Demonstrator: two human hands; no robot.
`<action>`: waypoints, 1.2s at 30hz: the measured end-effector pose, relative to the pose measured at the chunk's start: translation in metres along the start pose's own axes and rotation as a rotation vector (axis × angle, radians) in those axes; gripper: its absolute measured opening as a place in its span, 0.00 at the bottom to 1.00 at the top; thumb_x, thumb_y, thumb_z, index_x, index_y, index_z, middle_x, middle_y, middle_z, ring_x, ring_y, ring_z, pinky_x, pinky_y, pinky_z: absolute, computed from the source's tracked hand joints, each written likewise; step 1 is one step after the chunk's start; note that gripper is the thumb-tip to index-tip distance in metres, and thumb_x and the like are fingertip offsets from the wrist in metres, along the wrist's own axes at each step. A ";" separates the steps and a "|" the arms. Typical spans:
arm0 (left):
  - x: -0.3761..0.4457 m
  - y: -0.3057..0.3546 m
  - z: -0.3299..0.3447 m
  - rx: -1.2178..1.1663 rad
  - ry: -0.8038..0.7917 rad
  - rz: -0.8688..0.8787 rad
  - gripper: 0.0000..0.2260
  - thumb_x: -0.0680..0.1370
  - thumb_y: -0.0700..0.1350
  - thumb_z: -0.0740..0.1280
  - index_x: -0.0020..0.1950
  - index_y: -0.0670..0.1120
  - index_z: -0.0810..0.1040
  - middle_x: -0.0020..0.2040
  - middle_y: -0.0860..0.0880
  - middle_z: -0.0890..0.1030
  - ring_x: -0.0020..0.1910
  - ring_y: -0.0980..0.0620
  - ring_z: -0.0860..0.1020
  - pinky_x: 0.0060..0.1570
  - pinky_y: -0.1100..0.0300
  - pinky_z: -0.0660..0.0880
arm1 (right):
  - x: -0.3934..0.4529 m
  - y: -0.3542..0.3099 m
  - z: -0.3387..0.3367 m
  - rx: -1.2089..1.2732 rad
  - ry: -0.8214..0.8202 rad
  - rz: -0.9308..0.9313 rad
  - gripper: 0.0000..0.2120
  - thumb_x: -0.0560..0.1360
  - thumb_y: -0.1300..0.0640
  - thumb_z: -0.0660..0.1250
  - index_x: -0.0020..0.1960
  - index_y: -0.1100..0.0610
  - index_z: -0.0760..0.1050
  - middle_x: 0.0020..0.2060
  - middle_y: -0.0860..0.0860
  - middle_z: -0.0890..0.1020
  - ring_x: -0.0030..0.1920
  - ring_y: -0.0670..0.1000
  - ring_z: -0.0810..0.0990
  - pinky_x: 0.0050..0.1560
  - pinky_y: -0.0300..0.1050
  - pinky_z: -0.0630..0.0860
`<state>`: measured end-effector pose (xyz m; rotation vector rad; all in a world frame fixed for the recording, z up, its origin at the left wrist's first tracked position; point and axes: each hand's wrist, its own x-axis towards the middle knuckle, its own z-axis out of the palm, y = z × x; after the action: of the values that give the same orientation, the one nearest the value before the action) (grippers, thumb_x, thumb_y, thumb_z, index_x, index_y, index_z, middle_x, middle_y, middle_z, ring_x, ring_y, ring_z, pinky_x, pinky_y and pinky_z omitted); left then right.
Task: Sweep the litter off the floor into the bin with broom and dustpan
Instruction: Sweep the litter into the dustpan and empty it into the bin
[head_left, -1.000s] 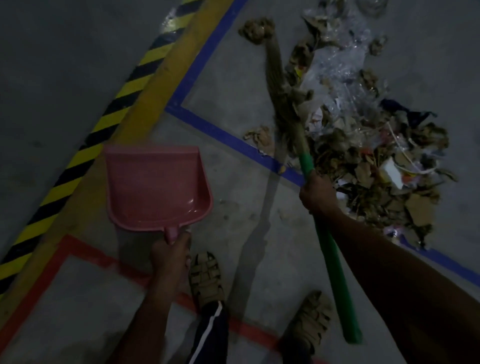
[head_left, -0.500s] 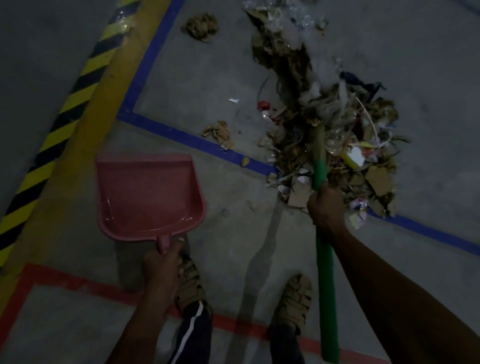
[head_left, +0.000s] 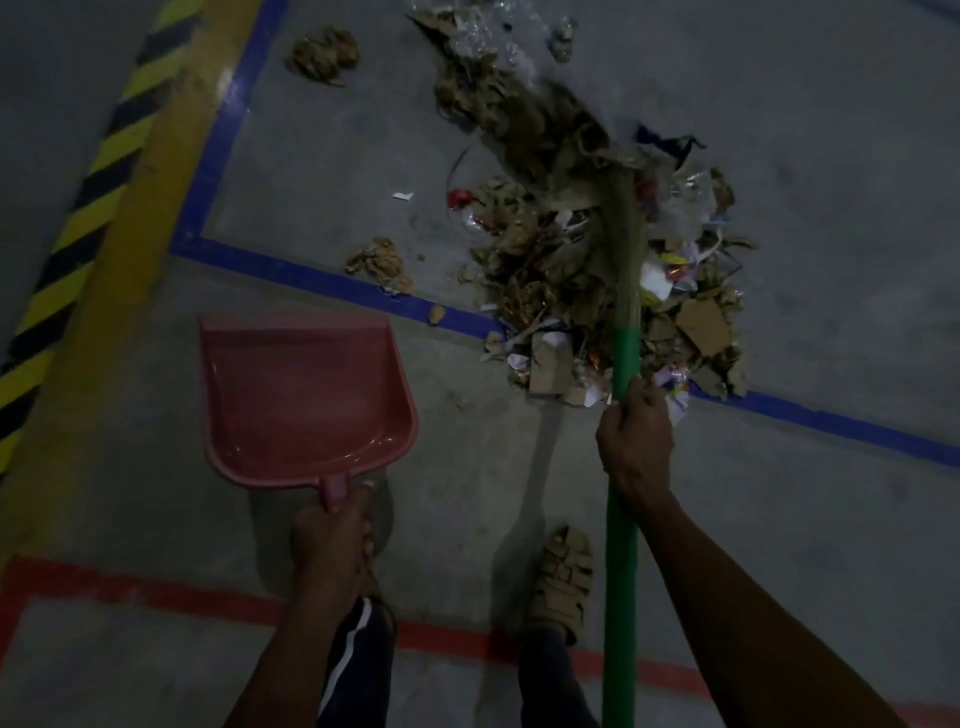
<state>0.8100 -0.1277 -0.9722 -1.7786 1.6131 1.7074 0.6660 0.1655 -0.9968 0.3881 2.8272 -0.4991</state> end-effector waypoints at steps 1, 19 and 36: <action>-0.001 0.000 0.003 0.006 0.000 0.000 0.15 0.78 0.47 0.72 0.35 0.44 0.73 0.26 0.46 0.73 0.22 0.50 0.69 0.30 0.58 0.67 | -0.001 0.006 0.000 0.025 -0.014 0.025 0.23 0.77 0.50 0.52 0.63 0.64 0.70 0.44 0.62 0.77 0.33 0.57 0.76 0.28 0.50 0.75; 0.021 0.060 -0.007 0.030 -0.031 0.038 0.12 0.78 0.45 0.72 0.38 0.43 0.74 0.29 0.45 0.74 0.22 0.50 0.69 0.30 0.62 0.67 | 0.003 -0.053 -0.006 0.326 0.077 0.079 0.29 0.76 0.42 0.51 0.67 0.61 0.70 0.41 0.59 0.76 0.33 0.57 0.80 0.28 0.55 0.80; 0.097 0.118 -0.092 0.018 0.030 0.086 0.13 0.78 0.44 0.72 0.36 0.44 0.74 0.28 0.45 0.73 0.20 0.51 0.68 0.31 0.61 0.66 | -0.043 -0.206 0.081 0.169 -0.253 -0.282 0.20 0.81 0.55 0.57 0.70 0.64 0.70 0.48 0.55 0.72 0.38 0.52 0.72 0.39 0.42 0.69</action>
<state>0.7483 -0.2944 -0.9608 -1.7584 1.7358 1.7045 0.6599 -0.0601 -0.9970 -0.0464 2.6105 -0.7865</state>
